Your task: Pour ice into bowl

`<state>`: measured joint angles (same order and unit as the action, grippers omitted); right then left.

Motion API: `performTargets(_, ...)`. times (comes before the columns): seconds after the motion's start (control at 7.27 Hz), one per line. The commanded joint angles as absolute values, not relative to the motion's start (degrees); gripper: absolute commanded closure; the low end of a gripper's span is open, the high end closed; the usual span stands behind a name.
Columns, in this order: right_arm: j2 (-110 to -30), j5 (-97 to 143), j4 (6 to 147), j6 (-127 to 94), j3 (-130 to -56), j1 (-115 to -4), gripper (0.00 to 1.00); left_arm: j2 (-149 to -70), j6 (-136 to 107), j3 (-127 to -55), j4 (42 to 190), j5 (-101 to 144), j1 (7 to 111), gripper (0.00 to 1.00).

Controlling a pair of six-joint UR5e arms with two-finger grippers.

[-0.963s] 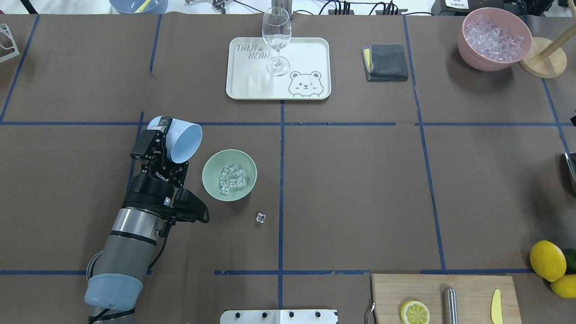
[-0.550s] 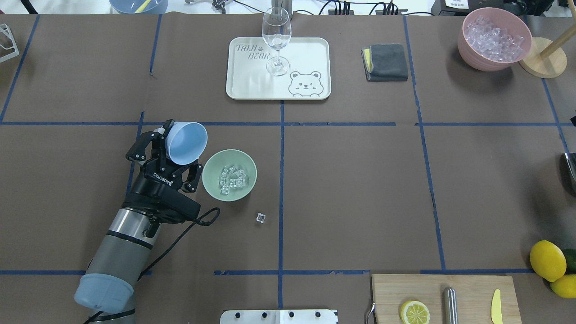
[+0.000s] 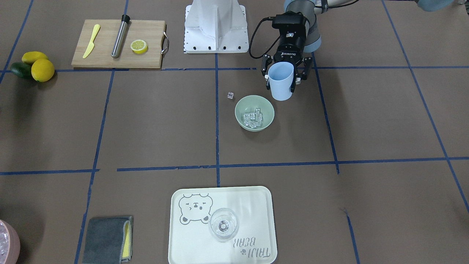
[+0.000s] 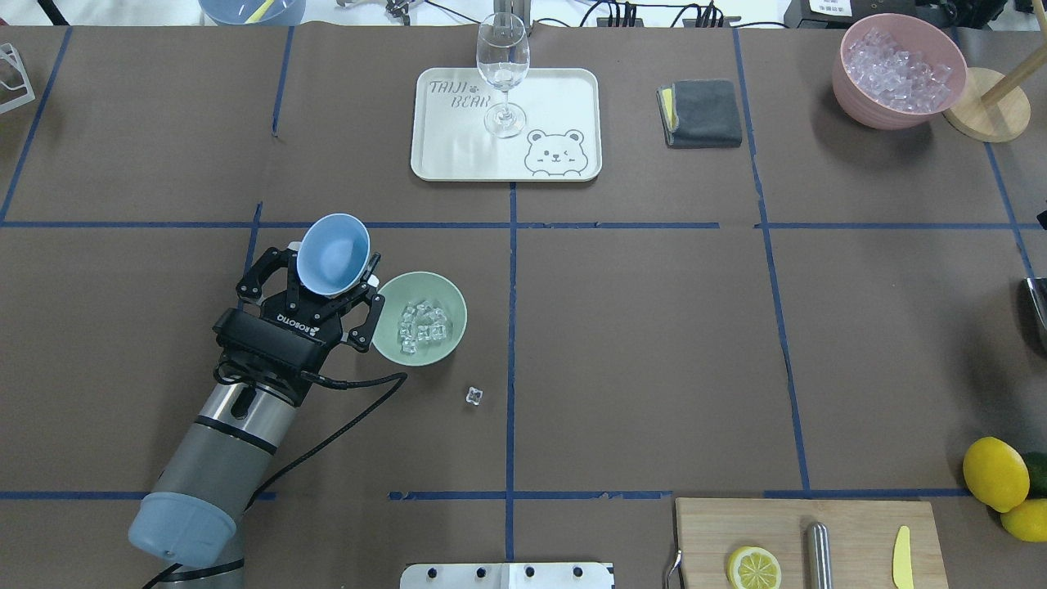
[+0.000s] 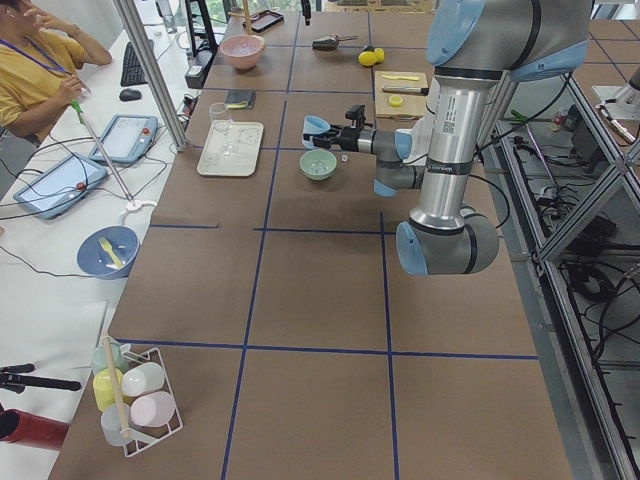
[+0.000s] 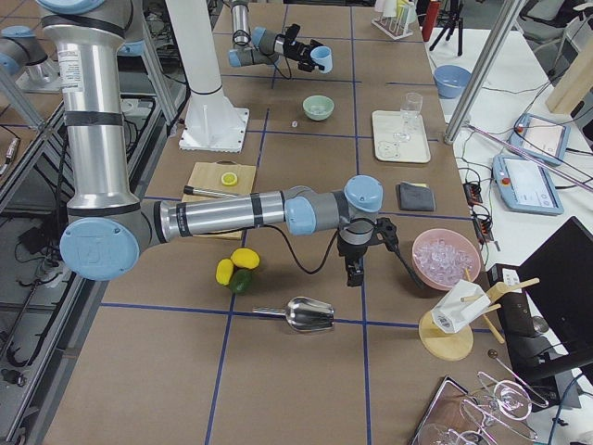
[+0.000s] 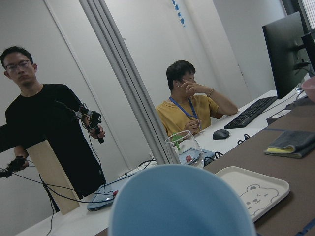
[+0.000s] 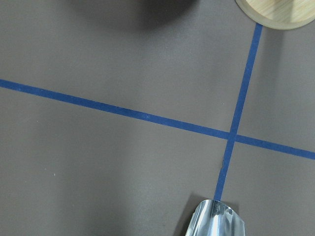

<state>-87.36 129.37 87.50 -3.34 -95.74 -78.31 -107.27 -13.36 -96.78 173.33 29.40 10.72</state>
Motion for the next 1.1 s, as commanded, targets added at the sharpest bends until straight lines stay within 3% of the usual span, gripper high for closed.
performTargets(0.0, -87.4, 129.4, 87.5, -3.3, -95.8, -78.3, 0.00, -106.6, -17.0, -96.9, 173.0, 29.5, 11.6, 1.00)
performTargets(0.55, -87.4, 129.4, 87.5, -3.2, -95.8, -78.3, 0.00, -101.2, -32.4, -96.9, 172.7, 36.2, 14.0, 1.00)
performTargets(0.96, -87.5, 129.4, 87.5, -3.2, -95.9, -78.3, 0.00, -90.7, -38.8, -96.9, 172.6, 48.0, 24.4, 1.00)
